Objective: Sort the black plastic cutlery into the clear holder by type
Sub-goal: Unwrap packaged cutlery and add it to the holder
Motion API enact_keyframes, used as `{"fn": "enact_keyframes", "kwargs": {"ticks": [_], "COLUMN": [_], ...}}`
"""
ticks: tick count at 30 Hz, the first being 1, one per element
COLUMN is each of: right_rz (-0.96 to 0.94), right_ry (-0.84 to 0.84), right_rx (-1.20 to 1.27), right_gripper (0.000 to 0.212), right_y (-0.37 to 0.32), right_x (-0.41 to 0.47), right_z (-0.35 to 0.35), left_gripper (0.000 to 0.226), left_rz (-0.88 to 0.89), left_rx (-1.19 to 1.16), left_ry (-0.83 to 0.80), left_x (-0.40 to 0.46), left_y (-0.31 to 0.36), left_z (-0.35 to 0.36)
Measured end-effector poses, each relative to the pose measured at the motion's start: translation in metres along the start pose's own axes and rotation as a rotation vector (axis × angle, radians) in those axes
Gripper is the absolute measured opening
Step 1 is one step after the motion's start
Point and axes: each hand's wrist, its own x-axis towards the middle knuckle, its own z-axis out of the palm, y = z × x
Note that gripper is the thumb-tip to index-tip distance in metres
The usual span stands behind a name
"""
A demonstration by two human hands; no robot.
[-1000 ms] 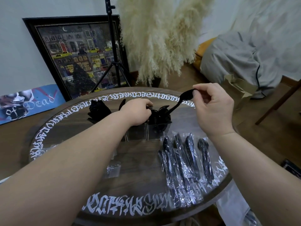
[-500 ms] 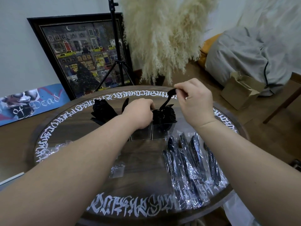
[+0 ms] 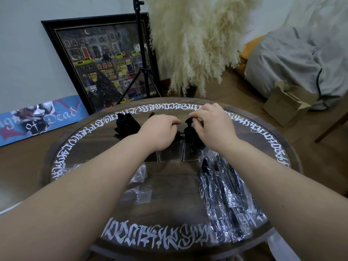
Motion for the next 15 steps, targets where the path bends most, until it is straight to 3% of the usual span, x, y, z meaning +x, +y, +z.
{"fn": "enact_keyframes", "kwargs": {"ticks": [4, 8, 13, 15], "right_rz": [0.065, 0.029, -0.003, 0.004], "right_ry": [-0.212, -0.284, -0.252, -0.251], "right_rx": [-0.061, -0.085, -0.099, -0.09], "right_gripper": [0.036, 0.071, 0.058, 0.055], "right_y": [-0.001, -0.003, -0.005, -0.006], "right_x": [-0.008, -0.013, -0.022, -0.024], "right_z": [-0.003, -0.006, -0.005, -0.007], "left_gripper": [0.063, 0.084, 0.066, 0.071], "left_rz": [0.072, 0.107, 0.129, 0.135], "left_rx": [0.054, 0.098, 0.12, 0.131], "left_ry": [-0.027, -0.086, -0.045, -0.028], "left_x": [-0.008, -0.01, -0.011, -0.012], "left_y": [-0.002, -0.006, -0.006, -0.006], "left_z": [0.004, 0.011, 0.013, 0.014]}}
